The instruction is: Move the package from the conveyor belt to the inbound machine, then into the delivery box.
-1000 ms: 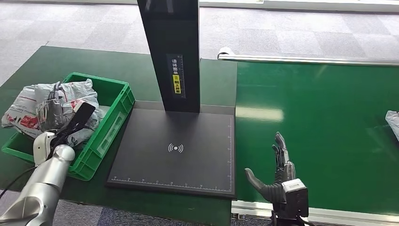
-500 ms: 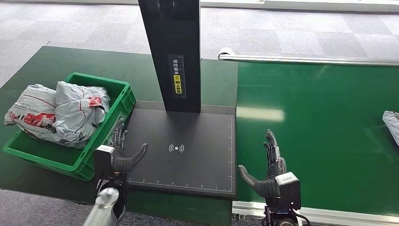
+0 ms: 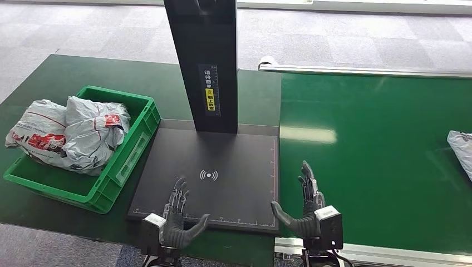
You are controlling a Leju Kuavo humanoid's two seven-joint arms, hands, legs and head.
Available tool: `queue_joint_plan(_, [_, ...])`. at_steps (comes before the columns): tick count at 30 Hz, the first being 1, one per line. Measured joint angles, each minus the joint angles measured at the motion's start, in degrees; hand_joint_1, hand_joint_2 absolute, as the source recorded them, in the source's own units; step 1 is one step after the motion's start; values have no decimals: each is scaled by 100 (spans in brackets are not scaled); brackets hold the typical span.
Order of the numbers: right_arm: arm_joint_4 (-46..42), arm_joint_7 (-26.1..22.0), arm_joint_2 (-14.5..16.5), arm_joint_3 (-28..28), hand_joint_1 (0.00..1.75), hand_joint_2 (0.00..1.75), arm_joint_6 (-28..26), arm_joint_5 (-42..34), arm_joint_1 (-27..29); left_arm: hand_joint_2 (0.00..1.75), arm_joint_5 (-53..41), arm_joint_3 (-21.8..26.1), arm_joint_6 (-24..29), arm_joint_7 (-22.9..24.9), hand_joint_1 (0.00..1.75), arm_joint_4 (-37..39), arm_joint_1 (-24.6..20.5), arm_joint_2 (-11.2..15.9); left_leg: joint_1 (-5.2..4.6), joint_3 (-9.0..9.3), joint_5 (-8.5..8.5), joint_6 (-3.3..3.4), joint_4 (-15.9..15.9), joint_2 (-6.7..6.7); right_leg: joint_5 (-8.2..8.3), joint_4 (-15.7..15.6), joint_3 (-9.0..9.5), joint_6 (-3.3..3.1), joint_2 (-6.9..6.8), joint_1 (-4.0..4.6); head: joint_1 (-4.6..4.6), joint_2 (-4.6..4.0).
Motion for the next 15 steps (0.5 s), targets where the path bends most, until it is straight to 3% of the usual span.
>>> queue_joint_plan(5, [354,-37,31,111,0,175,72,-121,-60,175,124,-414,212,-181,0,92,11,77,2,3,2,0,-1,0,0,0,3,0,0,2,0,0])
queue_joint_plan(15, [660,-160,7,121,0,175,21,-87,-242,175,252,-616,371,-347,0,268,-109,103,0,3,2,1,0,0,1,0,2,0,0,0,-1,0])
